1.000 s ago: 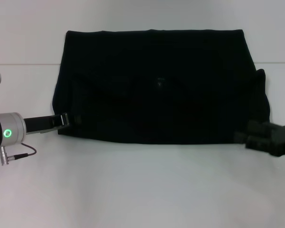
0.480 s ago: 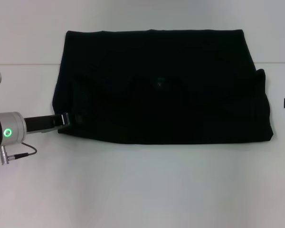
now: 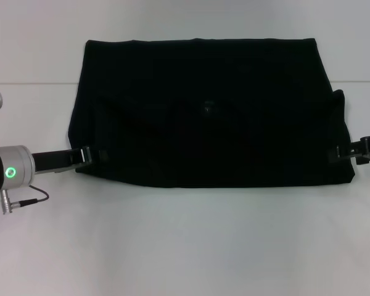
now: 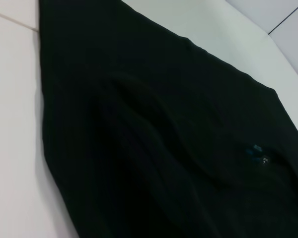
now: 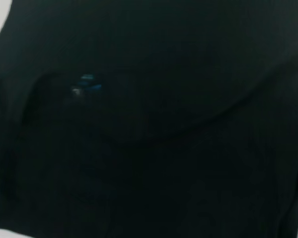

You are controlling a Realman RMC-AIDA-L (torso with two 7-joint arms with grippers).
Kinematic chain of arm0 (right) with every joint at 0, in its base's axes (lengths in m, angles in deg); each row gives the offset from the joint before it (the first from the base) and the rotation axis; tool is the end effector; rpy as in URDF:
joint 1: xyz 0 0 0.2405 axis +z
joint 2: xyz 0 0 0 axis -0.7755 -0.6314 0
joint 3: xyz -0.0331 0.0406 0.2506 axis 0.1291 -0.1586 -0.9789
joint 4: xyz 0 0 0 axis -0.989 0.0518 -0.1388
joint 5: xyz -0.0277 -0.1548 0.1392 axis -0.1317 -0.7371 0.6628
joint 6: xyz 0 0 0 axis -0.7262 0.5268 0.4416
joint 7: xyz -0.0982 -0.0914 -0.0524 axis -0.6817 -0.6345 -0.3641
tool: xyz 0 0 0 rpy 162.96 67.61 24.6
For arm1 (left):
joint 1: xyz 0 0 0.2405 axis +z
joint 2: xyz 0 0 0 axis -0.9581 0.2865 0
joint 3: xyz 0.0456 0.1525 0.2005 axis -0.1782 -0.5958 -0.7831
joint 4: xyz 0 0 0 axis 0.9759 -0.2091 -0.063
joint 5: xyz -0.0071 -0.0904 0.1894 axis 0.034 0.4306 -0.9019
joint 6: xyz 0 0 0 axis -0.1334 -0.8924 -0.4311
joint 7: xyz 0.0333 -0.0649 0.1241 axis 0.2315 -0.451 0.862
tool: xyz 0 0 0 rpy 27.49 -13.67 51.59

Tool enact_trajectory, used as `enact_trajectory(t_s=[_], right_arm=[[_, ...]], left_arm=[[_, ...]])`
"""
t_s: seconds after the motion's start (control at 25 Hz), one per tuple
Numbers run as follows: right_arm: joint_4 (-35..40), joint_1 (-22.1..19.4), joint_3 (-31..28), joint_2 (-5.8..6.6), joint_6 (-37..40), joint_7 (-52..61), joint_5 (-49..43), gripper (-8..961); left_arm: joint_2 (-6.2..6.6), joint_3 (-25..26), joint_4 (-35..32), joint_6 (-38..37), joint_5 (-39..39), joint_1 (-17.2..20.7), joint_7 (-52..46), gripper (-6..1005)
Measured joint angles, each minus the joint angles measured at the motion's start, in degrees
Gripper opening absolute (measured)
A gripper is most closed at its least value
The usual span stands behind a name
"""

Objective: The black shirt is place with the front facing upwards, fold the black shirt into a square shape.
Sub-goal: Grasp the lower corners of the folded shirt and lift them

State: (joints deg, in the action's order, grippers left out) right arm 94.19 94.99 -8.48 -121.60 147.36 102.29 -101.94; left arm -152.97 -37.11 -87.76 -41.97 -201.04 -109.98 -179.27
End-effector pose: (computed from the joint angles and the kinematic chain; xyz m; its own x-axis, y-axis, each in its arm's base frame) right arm 0.2914 0.4089 0.0673 0.3294 -0.8935 -0.3052 -0.9202 -0.2314 -0.3157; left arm -0.3106 0.3892 -0.0052 0.2414 0.7869 0.5679 0.9703 -0.2056 -0.1275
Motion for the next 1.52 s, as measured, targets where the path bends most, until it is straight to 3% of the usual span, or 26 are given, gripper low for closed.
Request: enact_trajectory(t_s=[0.48,1.32,1.52], right_arm=[[-3.72,-0.02,2.80,-0.06,-5.57,0.89,-0.07,795],[-3.52,0.26,4.15,-2.32,-7.67,-1.91,-0.48,736],[-3.52,0.24,4.11,-2.21,-7.89,-1.91,-0.46,504]], left_arm=[[-0.17,-0.05,-0.04,-0.12,0.09,-0.11,-0.18,41],[-0.15,0.07,0.16,-0.42,0.54,-0.10,-0.22,40],[-0.15,0.30,0.16,-1.38,0.54,-0.10,-0.05,40]])
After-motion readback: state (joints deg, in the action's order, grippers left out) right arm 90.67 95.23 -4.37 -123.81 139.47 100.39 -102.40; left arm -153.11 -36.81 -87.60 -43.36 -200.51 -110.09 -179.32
